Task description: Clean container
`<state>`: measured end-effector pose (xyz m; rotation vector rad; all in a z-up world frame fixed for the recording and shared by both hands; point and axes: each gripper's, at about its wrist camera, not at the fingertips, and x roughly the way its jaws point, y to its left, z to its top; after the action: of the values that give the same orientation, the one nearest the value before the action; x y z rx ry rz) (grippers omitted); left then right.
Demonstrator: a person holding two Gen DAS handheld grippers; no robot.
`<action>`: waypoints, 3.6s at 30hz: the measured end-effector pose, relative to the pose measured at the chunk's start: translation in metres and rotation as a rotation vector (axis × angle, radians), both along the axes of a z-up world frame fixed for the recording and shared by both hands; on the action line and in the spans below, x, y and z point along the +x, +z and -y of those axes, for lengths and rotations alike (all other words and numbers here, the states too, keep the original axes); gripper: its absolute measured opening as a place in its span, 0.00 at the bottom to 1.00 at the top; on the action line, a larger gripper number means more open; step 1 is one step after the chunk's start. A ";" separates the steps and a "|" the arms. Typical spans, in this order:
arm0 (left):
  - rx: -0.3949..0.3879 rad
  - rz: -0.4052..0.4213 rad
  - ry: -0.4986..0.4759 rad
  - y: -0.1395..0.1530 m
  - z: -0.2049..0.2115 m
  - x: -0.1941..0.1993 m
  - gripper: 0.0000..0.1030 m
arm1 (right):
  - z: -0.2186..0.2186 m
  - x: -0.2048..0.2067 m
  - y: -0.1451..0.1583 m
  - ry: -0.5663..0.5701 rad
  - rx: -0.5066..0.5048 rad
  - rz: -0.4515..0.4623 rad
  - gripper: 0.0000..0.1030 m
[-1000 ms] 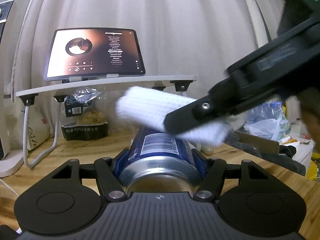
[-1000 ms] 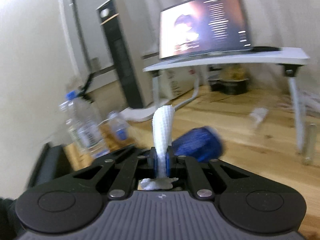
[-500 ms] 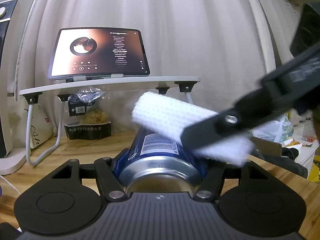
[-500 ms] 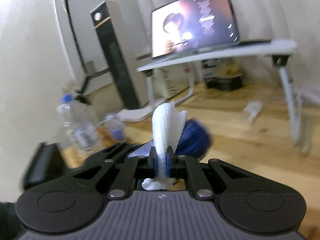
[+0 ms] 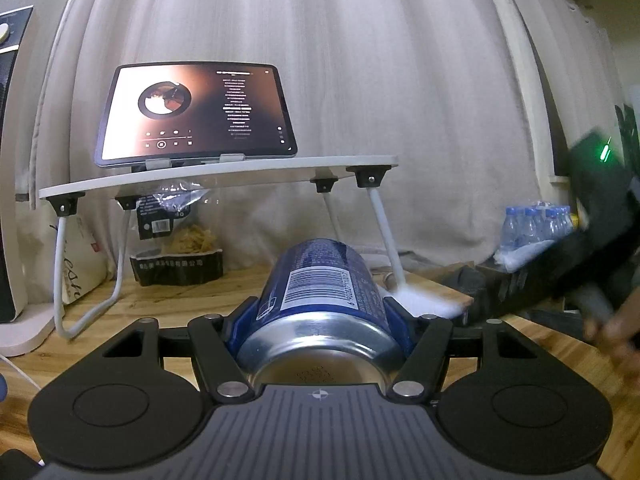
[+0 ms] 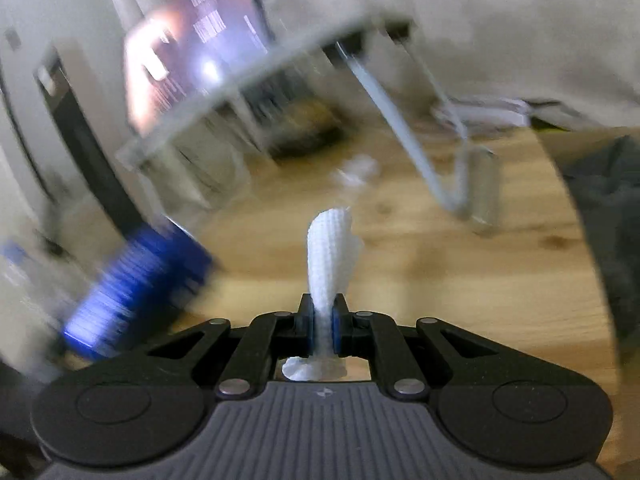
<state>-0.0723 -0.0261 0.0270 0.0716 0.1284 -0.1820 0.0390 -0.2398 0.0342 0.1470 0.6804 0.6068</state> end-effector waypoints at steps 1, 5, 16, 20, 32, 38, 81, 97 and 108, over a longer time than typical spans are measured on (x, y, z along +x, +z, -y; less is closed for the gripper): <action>-0.001 -0.001 0.001 0.000 0.000 0.000 0.65 | -0.003 0.003 -0.006 -0.012 -0.053 -0.006 0.14; 0.000 -0.003 0.003 0.000 0.000 0.001 0.65 | -0.013 0.002 -0.016 -0.029 -0.155 0.008 0.24; 0.142 0.093 0.016 -0.002 0.025 -0.015 0.65 | 0.005 -0.019 0.021 -0.004 0.236 -0.068 0.75; 0.203 0.134 0.015 -0.004 0.036 -0.022 0.65 | -0.001 -0.019 0.025 0.077 0.423 -0.168 0.76; 0.245 0.148 -0.018 -0.004 0.046 -0.027 0.65 | -0.019 0.003 0.001 0.134 0.566 -0.361 0.69; -0.087 0.075 -0.141 0.002 0.000 -0.018 0.68 | -0.015 0.001 -0.016 0.187 0.706 -0.283 0.68; -0.118 0.159 -0.182 0.007 -0.008 -0.034 0.68 | -0.016 -0.014 -0.058 0.168 1.040 -0.176 0.68; -0.370 0.047 -0.295 0.007 -0.046 -0.012 0.65 | -0.020 -0.016 -0.071 0.164 1.113 -0.156 0.68; 0.117 0.211 -0.127 -0.001 0.023 -0.044 0.65 | -0.005 -0.013 -0.028 0.112 0.800 -0.189 0.72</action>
<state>-0.1166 -0.0495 0.0264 0.2147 -0.0760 -0.2929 0.0260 -0.2346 0.0063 0.9231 0.5968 0.9582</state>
